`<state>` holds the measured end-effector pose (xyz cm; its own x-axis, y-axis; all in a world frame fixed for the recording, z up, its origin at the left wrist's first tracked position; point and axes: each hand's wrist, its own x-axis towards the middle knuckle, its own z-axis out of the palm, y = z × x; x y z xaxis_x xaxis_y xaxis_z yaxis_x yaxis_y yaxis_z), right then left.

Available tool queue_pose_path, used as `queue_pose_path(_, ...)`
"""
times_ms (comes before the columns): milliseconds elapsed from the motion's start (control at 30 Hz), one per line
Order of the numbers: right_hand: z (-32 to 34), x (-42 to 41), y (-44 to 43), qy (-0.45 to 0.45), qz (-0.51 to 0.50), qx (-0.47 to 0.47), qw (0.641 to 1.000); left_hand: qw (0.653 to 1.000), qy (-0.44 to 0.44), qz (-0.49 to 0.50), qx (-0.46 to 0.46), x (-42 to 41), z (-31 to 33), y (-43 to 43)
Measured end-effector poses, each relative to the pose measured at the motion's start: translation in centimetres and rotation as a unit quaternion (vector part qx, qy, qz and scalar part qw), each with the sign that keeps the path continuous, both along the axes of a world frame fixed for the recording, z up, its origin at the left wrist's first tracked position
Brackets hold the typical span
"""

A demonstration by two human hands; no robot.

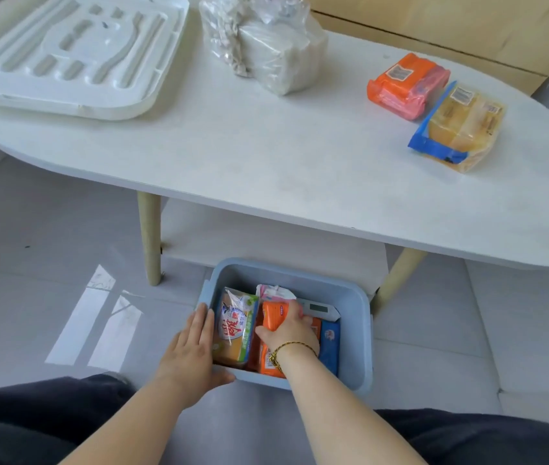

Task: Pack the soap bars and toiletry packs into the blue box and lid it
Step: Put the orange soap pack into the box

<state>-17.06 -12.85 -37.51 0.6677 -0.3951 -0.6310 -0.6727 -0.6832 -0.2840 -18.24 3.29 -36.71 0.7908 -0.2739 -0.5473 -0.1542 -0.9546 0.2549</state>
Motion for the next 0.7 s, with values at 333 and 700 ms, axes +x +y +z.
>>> queue_pose_path(333, -2.0, 0.6, 0.1, 0.045, 0.077, 0.034, 0.995, 0.999, 0.002, 0.021, -0.027, 0.5, -0.2, 0.0)
queue_pose_path(700, -2.8, 0.2, 0.1, 0.071, 0.203, -0.092, 0.972, 1.000, -0.005, 0.014, -0.003, 0.4, -0.2, 0.0)
